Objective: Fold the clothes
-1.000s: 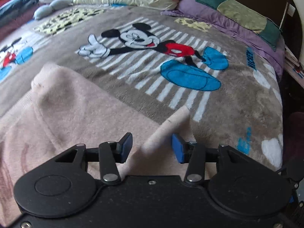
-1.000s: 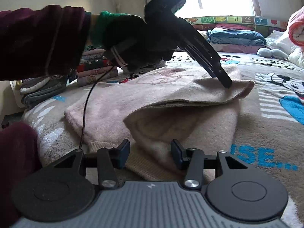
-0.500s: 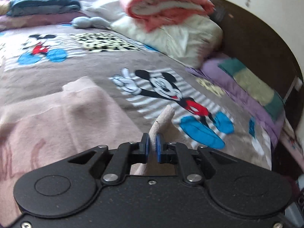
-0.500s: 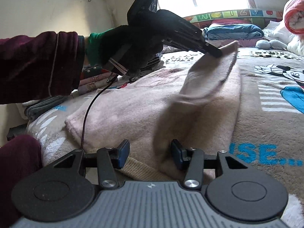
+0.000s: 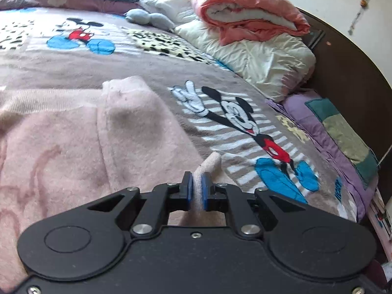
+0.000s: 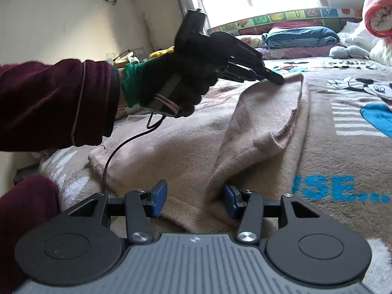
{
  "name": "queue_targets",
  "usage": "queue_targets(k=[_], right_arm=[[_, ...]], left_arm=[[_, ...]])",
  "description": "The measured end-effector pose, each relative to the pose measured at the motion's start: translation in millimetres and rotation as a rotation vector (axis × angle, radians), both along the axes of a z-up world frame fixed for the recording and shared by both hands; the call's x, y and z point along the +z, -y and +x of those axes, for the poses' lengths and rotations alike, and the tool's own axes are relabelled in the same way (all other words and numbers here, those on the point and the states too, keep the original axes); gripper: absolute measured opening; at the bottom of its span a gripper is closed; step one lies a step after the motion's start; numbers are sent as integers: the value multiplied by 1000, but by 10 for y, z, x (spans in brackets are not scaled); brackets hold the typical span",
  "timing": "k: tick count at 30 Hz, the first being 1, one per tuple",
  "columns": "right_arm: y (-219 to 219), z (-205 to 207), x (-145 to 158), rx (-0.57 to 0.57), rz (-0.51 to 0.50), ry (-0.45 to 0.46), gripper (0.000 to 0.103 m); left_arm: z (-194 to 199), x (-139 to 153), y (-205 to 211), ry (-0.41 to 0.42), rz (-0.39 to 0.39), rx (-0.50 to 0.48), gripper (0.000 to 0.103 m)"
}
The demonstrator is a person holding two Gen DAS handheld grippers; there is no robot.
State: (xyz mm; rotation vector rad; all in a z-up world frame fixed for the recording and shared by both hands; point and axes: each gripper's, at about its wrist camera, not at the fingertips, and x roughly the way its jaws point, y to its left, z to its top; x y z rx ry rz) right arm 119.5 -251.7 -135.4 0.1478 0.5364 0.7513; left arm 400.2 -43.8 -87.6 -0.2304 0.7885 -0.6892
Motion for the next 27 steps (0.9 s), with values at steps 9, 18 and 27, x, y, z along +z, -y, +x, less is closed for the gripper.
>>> queue_targets(k=[9,18,27], right_arm=[[109,30,-26,-2,66,-46,50],[223,-158,136,-20,-13,33,44],[-155,-388,365,-52,-184,353,42]], left_arm=[[44,-132,43,-29,6,48,6],[-71,56,32,46,73,112,18],[-682,392,-143,192,96,56,18]])
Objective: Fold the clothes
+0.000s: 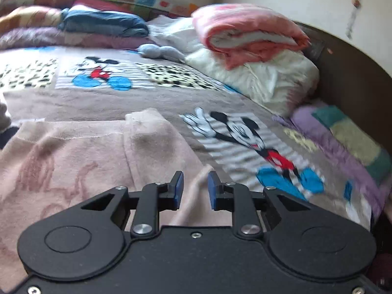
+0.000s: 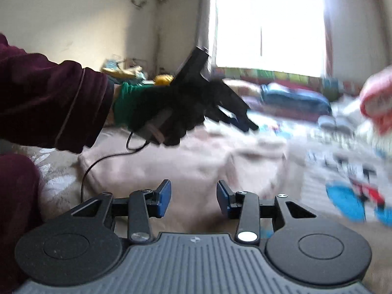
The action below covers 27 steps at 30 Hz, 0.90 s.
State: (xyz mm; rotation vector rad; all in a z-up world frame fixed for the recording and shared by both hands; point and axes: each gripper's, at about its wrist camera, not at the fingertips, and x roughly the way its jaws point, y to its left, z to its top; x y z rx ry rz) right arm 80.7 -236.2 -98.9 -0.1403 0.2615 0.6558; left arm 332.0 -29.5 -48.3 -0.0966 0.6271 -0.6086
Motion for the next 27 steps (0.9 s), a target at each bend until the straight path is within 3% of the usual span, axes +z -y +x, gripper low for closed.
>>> queue_targets(k=[3,6,11,14,20,22,23,24,27], right_arm=[[-242,73,-4,3,-35,55,41],[-314,238,-86,-49,-48,19,40],[-197,548,-323,-161,-35,-196,40],[-131,547,-371,-142,-14,-220,41],[-64,563,-405,-120,28,-243,41],[-73,535,-375,-125,21,-238,41],[-64,514,-355,-129,28,-238,40],[-49,484,-331,-131,35,-233,40],[23,332,-238,-128,58,-198,41]], left_arm=[[-121,-90,146,14,89,-37,18],[-107,-229,258,6,154,-27,18],[100,-497,298,-84,166,46,18],[127,-541,322,-96,157,82,18],[67,-472,444,-103,218,121,19],[-17,-383,439,-101,225,107,28],[-103,-332,390,-95,202,100,44],[-190,-281,341,-89,178,94,54],[-471,-164,170,-61,130,122,61]])
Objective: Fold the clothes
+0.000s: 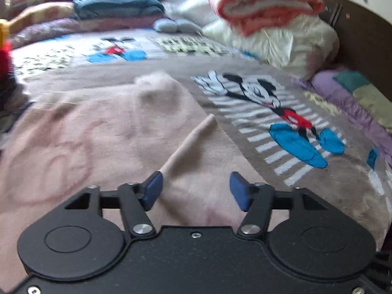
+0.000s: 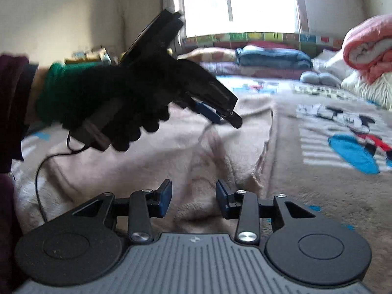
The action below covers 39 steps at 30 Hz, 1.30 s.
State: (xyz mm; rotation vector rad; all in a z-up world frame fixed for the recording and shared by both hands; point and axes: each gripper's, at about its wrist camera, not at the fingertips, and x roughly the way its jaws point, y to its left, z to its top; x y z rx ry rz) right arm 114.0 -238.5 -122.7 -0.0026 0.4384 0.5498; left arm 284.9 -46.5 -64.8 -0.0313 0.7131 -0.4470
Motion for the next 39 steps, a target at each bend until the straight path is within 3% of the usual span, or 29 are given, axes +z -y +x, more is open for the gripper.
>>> queue_targets(k=[8,16,22,24,28,34,37,39], right_arm=[[224,-338,120,-41,-10,-8,41],[653,-341,104,-189,305,-129,50],[934,-288,7,-246,586,-229,54],[970,-264,-34,-248,654,-258,55],[967,-230,-104,-230,759,-310,55],[629,-192,-22,-111,682,-281,55],[405,-160,5,-28,616,-271,56],[291,-149,-2,13,581,-277,56]], left_arm=[[-813,104,-826,17,-269,169,70],[-1604,-14,-1528,83,-460,406,79],[-2019,-241,-2083,45,-504,673,78],[-2127,-266,-2243,45,-550,741,78],[-2238,-364,-2445,15,-618,805,75],[-2245,-556,-2559,-44,-761,806,69],[-2183,-629,-2584,-47,-809,807,61],[-2104,-668,-2616,-51,-829,800,49]])
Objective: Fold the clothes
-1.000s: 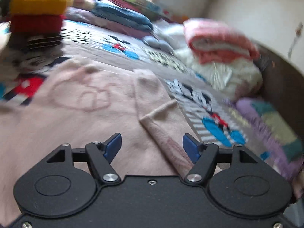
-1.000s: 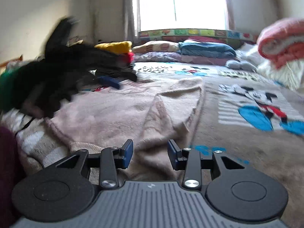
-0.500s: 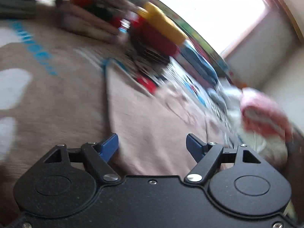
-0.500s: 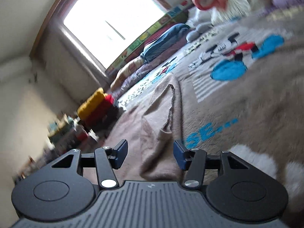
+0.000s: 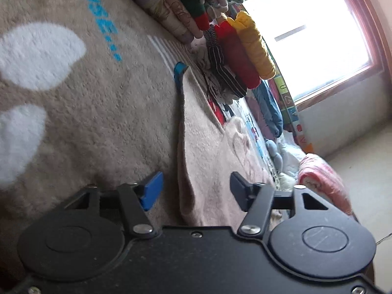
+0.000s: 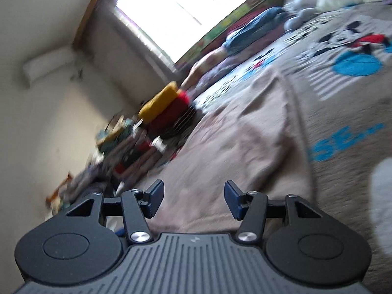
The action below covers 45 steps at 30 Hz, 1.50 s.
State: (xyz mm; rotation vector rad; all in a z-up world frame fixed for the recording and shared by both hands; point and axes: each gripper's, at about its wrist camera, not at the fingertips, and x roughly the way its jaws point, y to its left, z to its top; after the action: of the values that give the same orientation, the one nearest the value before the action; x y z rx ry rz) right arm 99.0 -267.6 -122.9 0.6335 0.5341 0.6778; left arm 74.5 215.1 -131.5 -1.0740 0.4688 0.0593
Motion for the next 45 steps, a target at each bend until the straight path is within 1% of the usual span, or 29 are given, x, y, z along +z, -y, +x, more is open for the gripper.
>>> queue_targets(k=[1,2,4,6,9,11,12,14,17,20,21,24,27,30,31,33,39,43,45], right_arm=[[-56,6,-4,21,-15,3,56],[-107,7,-9,41,-31,6,56],[-160,5,-19,63,-49,5,57],[-188,4,-29,79,-57,1,58],[-196,-10,-46,85,-62,-6,59],[-188,-9,-63,83,-66,-13,60],[-185,-10,-71,81,-67,-16,60],[-184,-11,-81,79,-66,-16,60],[-183,-14,-94,78,-64,-16,61],[-192,-20,-81,88,-59,-4,61],[-195,-19,-76,93,-56,0,61],[-201,-22,-59,102,-52,11,61],[-187,-24,-48,102,-42,15,61],[-149,-17,-40,92,-27,15,61],[-133,-13,-40,87,-19,14,61],[-96,-4,-43,75,-1,10,61],[25,30,-90,36,66,-14,60],[67,42,-116,23,98,-22,60],[86,48,-128,17,116,-25,60]], left_arm=[[51,-25,-15,-3,-5,-1,44],[103,-50,-30,-6,-9,-3,35],[189,-97,-51,-5,-12,-2,29],[266,-143,-68,0,-13,-1,16],[369,-185,-74,15,-17,1,14],[411,-168,-43,25,8,-2,13],[427,-150,-16,25,37,-3,9],[444,-70,56,31,103,0,5],[462,107,214,43,236,-4,5],[488,227,347,74,313,-31,5],[502,272,418,83,356,-48,5],[591,399,680,108,500,-105,5],[588,507,968,150,640,-162,5],[580,621,1301,186,835,-227,5],[574,622,1398,196,871,-254,5],[563,614,1592,215,941,-309,5],[623,453,2077,217,1114,-446,5],[632,348,2309,215,1202,-522,5],[635,295,2403,209,1233,-551,5]])
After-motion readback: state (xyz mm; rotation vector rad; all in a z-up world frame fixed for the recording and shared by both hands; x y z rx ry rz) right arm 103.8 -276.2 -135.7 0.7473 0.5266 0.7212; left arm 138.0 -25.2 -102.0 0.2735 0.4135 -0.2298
